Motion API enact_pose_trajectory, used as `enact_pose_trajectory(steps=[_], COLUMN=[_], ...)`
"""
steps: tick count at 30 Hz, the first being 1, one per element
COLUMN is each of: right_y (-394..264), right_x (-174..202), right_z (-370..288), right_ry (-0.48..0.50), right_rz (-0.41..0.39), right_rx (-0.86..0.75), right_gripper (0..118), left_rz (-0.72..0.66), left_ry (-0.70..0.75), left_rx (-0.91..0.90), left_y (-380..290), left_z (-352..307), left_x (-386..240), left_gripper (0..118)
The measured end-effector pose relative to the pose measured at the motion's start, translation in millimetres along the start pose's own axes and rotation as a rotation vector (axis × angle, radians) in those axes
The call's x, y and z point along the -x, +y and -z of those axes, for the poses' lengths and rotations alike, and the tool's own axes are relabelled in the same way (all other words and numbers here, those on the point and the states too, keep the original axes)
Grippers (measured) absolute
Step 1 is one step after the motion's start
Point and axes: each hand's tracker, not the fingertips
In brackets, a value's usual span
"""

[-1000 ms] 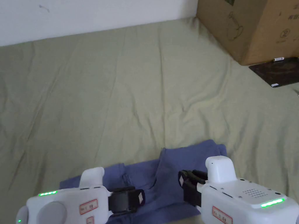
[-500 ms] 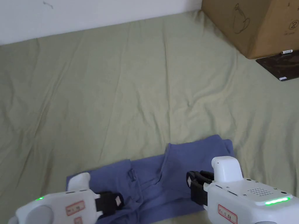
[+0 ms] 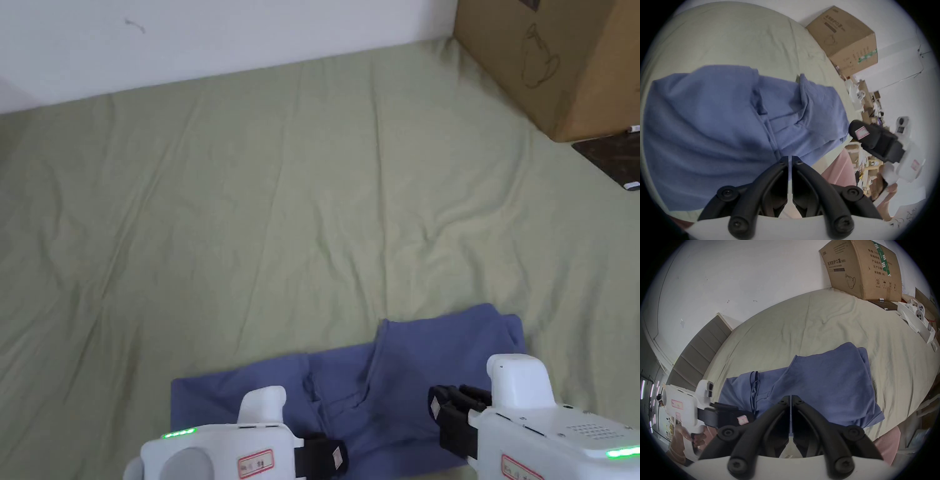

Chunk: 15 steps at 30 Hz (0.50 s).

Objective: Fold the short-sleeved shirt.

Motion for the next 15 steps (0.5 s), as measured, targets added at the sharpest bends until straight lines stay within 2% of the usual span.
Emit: enact_pose_trajectory(steps=[2, 6, 7, 8, 9, 10, 11, 15], right_y=[2.1, 5.1, 4.9, 5.2, 5.4, 5.6, 5.5, 8.7], right_x=[4.6, 17.5, 21.8, 25.6, 29.7, 34.2, 38.5, 52.2], right_z=[-1.9, -2.1, -1.8, -0.6, 0.9, 2.8, 5.1, 13.2], right_ry=[-0.003, -0.004, -0.007, -0.007, -0.004, -0.004, -0.005, 0.018], right_rz=[-0.02, -0.071, -0.083, -0.091, -0.101, -0.118, -0.117, -0.115], right_rx=[-0.002, -0.003, -0.008, -0.006, -0.004, -0.004, -0.004, 0.016], right_gripper=[3, 3, 3, 2, 0, 0, 0, 0], left_rz=[-0.046, -0.181, -0.195, -0.213, -0.244, -0.257, -0.259, -0.332], left_ry=[-0.055, -0.069, -0.082, -0.073, -0.058, -0.056, -0.05, -0.042], left_rx=[-0.077, -0.264, -0.282, -0.275, -0.266, -0.24, -0.23, -0.198], left_y=[2.2, 0.7, -1.6, -5.2, -8.2, -10.8, -14.0, -22.8], left_z=[-29.8, -99.7, -112.5, -127.6, -135.2, -135.4, -136.4, -118.8], left_x=[15.8, 74.4, 91.7, 98.0, 112.9, 124.5, 135.5, 154.5], left_gripper=[4, 4, 13, 36, 76, 97, 104, 102])
